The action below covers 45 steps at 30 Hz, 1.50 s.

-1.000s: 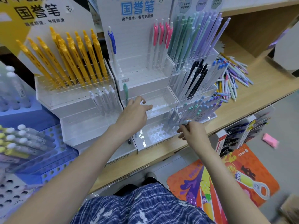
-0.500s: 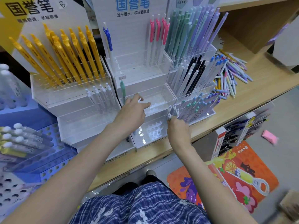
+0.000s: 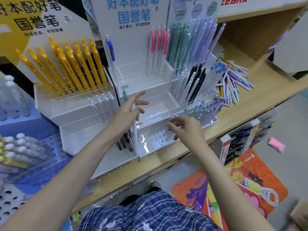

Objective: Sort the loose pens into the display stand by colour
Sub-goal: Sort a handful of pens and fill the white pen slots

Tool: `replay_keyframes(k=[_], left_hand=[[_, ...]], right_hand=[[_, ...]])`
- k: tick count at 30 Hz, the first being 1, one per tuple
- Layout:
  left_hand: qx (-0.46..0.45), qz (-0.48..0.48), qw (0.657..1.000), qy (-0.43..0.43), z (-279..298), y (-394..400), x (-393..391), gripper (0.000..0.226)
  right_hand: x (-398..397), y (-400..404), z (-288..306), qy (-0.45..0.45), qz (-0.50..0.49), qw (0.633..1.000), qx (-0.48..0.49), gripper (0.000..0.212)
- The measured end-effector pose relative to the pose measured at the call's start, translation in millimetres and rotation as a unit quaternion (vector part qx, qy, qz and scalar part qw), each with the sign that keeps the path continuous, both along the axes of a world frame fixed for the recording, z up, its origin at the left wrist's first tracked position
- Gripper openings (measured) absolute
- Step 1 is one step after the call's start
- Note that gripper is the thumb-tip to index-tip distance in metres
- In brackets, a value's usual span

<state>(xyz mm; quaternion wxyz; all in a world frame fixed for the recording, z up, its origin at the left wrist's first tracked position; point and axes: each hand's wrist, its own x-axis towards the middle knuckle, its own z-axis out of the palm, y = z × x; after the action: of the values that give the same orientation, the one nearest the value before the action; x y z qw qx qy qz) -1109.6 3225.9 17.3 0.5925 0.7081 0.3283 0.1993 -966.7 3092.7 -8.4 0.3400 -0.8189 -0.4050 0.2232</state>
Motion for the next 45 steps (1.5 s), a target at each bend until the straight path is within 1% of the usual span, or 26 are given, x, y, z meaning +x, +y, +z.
replay_keyframes(k=[1, 2, 3, 4, 6, 7, 8, 11, 13, 15, 17, 19, 21, 24, 26, 28, 29, 30, 33, 36, 39, 42, 45], left_hand=[[-0.076, 0.021, 0.994, -0.075, 5.8, -0.7, -1.8, 0.059], [-0.141, 0.037, 0.979, -0.142, 10.0, -1.0, -2.7, 0.059], [-0.188, 0.05, 0.962, -0.191, 14.0, -1.1, -3.0, 0.058], [-0.221, 0.058, 0.948, -0.221, 17.8, -1.7, -3.0, 0.057], [-0.257, 0.063, 0.932, -0.246, 23.9, -3.2, -3.8, 0.053], [-0.258, 0.062, 0.933, -0.244, 25.2, -3.7, -4.3, 0.049], [-0.241, 0.061, 0.94, -0.231, 26.0, -3.6, -5.7, 0.044], [-0.119, 0.058, 0.982, -0.136, 21.9, 0.0, -15.4, 0.026], [-0.067, 0.058, 0.991, -0.101, 18.5, 1.8, -22.7, 0.02], [-0.038, 0.073, 0.993, -0.087, 17.5, 1.3, -25.5, 0.015], [-0.005, 0.079, 0.994, -0.069, 18.6, -2.1, -23.4, 0.012], [0.056, 0.083, 0.994, -0.042, 19.9, -4.6, -24.1, 0.014], [0.117, 0.094, 0.989, -0.013, 20.8, -3.3, -36.1, 0.019], [0.181, 0.124, 0.974, 0.048, 18.0, 3.6, -72.1, 0.021], [0.23, 0.142, 0.952, 0.141, 10.3, 11.1, -95.7, 0.024], [0.281, 0.128, 0.913, 0.268, -1.1, 18.3, -113.1, 0.028], [0.297, 0.114, 0.896, 0.311, -6.0, 20.4, -118.5, 0.029], [0.305, 0.102, 0.887, 0.331, -10.5, 21.1, -122.7, 0.03], [0.299, 0.083, 0.883, 0.353, -18.6, 19.8, -131.3, 0.029], [0.307, 0.062, 0.872, 0.377, -20.7, 20.3, -134.6, 0.031], [0.307, 0.054, 0.866, 0.391, -22.8, 25.1, -136.7, 0.033], [0.313, 0.055, 0.866, 0.386, -24.9, 25.5, -136.3, 0.035], [0.316, 0.065, 0.87, 0.372, -29.7, 26.6, -137.7, 0.034]], right_hand=[[-7.0, 3.4, 11.4, 0.07, 0.042, 0.996, 0.023, 0.024], [-14.8, 8.2, 20.9, 0.138, 0.081, 0.987, 0.03, 0.022], [-22.2, 13.6, 27.9, 0.194, 0.111, 0.974, 0.03, 0.02], [-29.0, 18.8, 32.3, 0.236, 0.133, 0.962, 0.031, 0.017], [-36.8, 27.1, 35.5, 0.257, 0.152, 0.954, 0.034, 0.013], [-37.6, 30.0, 36.1, 0.253, 0.155, 0.955, 0.033, 0.011], [-37.2, 31.7, 36.5, 0.252, 0.159, 0.954, 0.031, 0.008], [-28.9, 31.9, 36.4, 0.246, 0.186, 0.951, 0.003, 0.007], [-25.6, 30.7, 35.4, 0.224, 0.194, 0.955, -0.013, 0.009], [-28.6, 33.3, 34.0, 0.204, 0.177, 0.963, -0.006, 0.014], [-36.0, 39.8, 32.9, 0.141, 0.167, 0.976, 0.015, 0.02], [-42.3, 47.6, 33.4, 0.052, 0.177, 0.982, 0.034, 0.016], [-43.8, 53.5, 39.7, 0.004, 0.164, 0.985, 0.056, 0.014], [-42.4, 60.0, 51.6, 0.025, 0.128, 0.984, 0.118, 0.016], [-47.5, 65.7, 57.0, 0.051, 0.13, 0.982, 0.124, 0.014], [-60.9, 75.2, 58.8, 0.062, 0.146, 0.98, 0.116, 0.01], [-69.4, 81.5, 58.2, 0.06, 0.153, 0.98, 0.116, 0.009], [-78.7, 87.4, 57.6, 0.059, 0.159, 0.979, 0.117, 0.01], [-105.8, 105.1, 50.8, 0.049, 0.167, 0.975, 0.135, 0.013], [-121.6, 118.5, 37.1, -0.022, 0.171, 0.975, 0.138, 0.02], [-128.8, 127.2, 25.7, -0.146, 0.177, 0.97, 0.079, 0.031], [-140.7, 134.6, 22.9, -0.209, 0.172, 0.962, 0.022, 0.033], [-156.5, 140.2, 15.8, -0.257, 0.149, 0.955, -0.013, 0.031]])
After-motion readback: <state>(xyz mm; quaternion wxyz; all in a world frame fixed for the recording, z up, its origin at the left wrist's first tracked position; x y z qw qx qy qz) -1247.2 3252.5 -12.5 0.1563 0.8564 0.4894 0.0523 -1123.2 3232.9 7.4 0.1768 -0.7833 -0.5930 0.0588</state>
